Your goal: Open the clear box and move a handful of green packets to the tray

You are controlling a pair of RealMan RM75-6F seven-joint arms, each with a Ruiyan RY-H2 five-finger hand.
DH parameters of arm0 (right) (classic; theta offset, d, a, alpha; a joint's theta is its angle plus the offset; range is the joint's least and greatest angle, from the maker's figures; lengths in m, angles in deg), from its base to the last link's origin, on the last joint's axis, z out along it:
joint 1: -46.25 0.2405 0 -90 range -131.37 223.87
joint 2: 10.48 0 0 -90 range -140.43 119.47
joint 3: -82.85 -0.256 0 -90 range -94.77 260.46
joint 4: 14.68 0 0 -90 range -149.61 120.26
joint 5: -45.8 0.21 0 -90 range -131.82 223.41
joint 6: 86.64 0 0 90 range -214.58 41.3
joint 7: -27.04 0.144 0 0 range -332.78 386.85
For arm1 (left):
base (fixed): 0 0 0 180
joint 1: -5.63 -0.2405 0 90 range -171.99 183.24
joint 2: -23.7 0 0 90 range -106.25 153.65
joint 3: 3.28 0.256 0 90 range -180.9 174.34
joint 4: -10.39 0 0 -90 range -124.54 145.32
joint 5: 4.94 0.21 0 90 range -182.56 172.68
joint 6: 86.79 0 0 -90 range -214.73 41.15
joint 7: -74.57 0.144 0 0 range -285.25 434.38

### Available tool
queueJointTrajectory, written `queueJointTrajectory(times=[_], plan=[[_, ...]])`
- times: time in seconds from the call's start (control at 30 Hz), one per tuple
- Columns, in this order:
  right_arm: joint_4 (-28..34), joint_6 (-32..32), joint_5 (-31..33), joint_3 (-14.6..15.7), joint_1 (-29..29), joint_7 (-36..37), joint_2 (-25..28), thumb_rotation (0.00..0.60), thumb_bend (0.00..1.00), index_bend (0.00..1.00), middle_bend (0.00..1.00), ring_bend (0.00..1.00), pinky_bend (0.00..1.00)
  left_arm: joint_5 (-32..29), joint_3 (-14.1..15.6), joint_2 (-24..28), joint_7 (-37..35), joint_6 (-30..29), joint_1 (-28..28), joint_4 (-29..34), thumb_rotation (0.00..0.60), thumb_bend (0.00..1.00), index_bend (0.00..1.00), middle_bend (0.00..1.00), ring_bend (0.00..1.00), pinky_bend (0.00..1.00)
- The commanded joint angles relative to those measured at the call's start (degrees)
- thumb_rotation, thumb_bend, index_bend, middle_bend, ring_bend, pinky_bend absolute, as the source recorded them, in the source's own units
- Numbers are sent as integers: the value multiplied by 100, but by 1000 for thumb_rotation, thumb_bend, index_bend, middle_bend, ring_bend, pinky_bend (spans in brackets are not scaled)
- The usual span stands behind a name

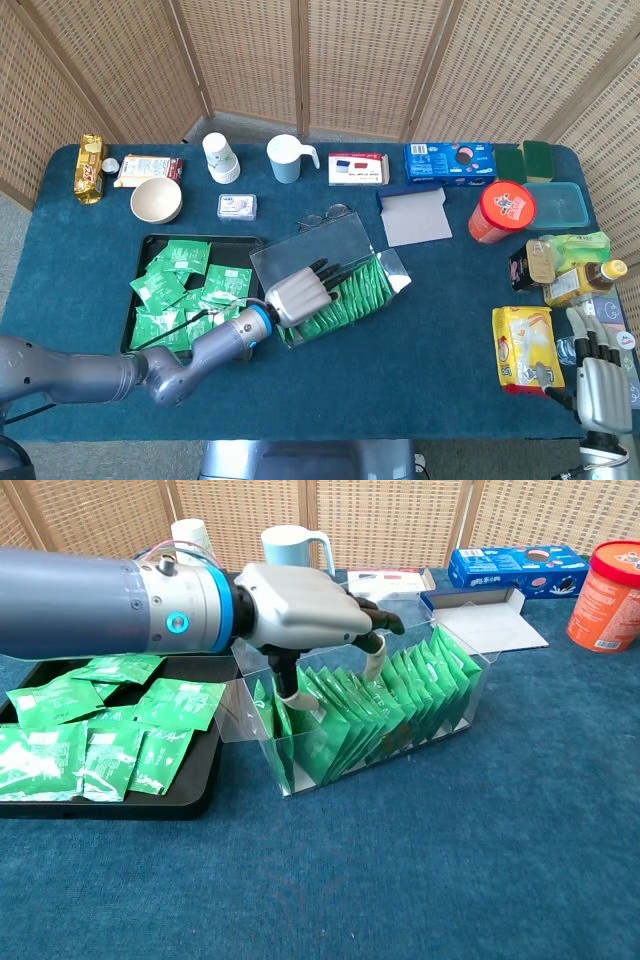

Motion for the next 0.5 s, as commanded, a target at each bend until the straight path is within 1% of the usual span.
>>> queueJointTrajectory(times=[0.03,0.2,0.33,0.5], plan=[[-3,-5,6,3,-6,-5,-4,600,347,0,20,0,49,-41,-5,-76,5,-12,27,-82,600,274,296,0,0,87],[19,10,-3,-9,-13,-22,12,600,347,0,19,0,49,-108,50,-128,84,30,84,-169,600,274,340,0,0,87],[43,5,-7,-12,-13,-39,18,600,347,0,19,0,49,-255,93,-69,191,96,157,-109,600,274,339,0,0,87],[48,8,3,-17,-23,-54,16,600,347,0,19,0,49,-542,181,156,354,222,294,109,586,273,332,0,0,81]])
